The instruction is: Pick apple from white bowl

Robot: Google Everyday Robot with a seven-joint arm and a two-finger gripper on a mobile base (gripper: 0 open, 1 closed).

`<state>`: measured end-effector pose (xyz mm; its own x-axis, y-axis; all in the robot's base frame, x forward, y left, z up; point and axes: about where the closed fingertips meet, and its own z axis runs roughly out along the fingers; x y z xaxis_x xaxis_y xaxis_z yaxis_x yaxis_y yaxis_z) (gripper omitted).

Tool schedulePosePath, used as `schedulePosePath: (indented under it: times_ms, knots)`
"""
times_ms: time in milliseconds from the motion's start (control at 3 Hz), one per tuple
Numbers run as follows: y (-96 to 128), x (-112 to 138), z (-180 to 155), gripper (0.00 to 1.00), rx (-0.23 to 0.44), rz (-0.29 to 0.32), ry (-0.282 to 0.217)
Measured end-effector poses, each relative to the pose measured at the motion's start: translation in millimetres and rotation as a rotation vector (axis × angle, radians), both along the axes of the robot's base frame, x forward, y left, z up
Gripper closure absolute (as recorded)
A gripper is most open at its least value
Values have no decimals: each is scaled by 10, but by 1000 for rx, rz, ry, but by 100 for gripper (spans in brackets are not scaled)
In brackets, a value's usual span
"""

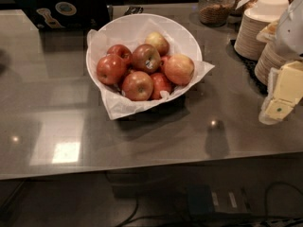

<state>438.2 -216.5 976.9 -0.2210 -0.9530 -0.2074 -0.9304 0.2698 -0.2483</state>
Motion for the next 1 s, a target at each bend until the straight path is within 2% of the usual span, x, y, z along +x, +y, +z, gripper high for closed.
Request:
schedulePosePath:
  times_ms: [333, 667, 1000]
  knots:
    - [1, 2, 0, 0, 0, 0, 0]
    - [106, 244, -57, 0, 25, 30, -23]
    - [276, 505, -69, 0, 80, 84, -50]
